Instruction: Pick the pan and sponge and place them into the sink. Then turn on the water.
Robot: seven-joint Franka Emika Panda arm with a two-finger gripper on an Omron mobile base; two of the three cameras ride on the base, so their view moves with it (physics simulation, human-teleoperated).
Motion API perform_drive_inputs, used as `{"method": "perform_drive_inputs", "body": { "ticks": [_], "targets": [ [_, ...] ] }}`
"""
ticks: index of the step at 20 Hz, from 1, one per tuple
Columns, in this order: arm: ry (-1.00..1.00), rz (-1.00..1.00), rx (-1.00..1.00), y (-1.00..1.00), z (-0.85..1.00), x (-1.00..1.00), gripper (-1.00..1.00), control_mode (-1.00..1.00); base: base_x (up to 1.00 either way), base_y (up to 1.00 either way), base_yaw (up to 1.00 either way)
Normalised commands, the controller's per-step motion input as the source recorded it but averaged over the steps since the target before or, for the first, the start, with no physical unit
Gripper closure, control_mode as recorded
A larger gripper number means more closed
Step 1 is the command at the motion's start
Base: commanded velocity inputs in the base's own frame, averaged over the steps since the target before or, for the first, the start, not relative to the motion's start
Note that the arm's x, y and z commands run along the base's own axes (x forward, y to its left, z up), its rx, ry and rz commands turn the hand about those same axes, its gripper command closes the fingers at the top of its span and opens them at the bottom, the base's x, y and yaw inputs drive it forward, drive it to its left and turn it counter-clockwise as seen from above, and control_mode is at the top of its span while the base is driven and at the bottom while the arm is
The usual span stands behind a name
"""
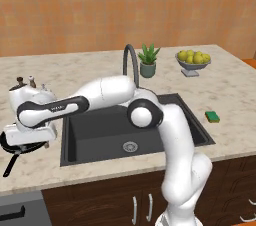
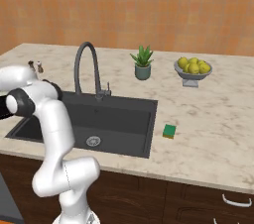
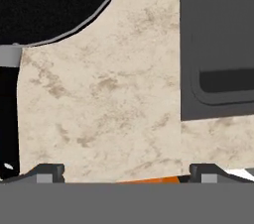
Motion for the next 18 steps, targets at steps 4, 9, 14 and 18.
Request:
{"method": "perform_drive_inputs", "body": {
  "ticks": [4, 9, 14, 18],
  "targets": [
    [0.00, -0.03, 0.00, 0.51, -0.17, 0.00, -1.00, -1.00, 0.00, 0.00, 0.00],
    [0.03, -0.01, -0.05, 0.19, -0.04, 0.00, -1.00, -1.00, 0.00, 0.00, 0.00],
    [0.00, 0.00, -0.03, 0.25, -0.15, 0.00, -1.00, -1.00, 0.00, 0.00, 0.00],
    [0.00, 0.00, 0.00, 0.22, -0.16, 0.00, -1.00, -1.00, 0.00, 0.00, 0.00]
  ]
}}
